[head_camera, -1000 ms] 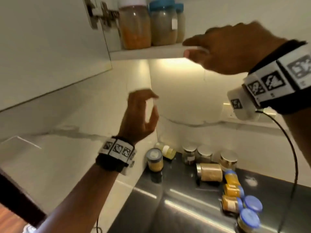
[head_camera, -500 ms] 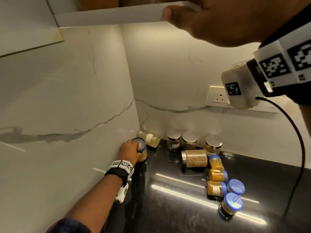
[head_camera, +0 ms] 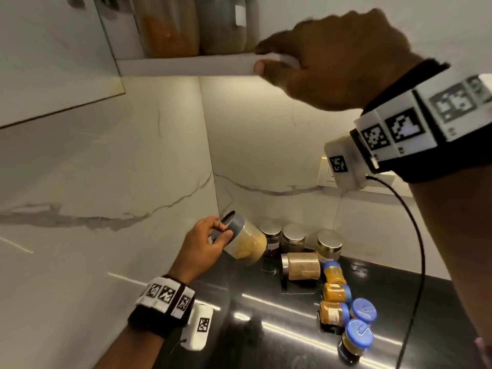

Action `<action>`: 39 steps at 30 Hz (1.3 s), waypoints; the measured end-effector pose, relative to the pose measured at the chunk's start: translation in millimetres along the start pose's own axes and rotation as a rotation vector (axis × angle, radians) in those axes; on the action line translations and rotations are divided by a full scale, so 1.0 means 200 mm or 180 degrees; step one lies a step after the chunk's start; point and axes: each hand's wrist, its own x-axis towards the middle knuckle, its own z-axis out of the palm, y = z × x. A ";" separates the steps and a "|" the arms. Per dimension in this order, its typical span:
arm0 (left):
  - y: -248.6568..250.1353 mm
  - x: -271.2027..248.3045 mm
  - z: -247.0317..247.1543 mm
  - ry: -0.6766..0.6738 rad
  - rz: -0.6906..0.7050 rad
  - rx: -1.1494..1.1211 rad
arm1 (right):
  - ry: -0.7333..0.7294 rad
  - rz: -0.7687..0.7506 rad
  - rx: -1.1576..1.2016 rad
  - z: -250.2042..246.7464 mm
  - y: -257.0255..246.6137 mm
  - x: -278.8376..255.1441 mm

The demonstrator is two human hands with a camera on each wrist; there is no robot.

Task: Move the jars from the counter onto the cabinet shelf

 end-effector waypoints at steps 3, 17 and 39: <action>0.29 -0.12 -0.22 0.0151 0.0423 -0.0368 | 0.0287 -0.0030 0.0638 -0.03 0.00 -0.03; 1.24 -0.23 -0.74 0.1154 0.2207 -0.1425 | 0.0280 -0.0028 0.3621 -0.31 -0.17 -0.36; 0.94 0.27 -0.65 0.1634 0.1807 0.1911 | 0.0622 0.0789 0.1366 -0.07 -0.11 0.20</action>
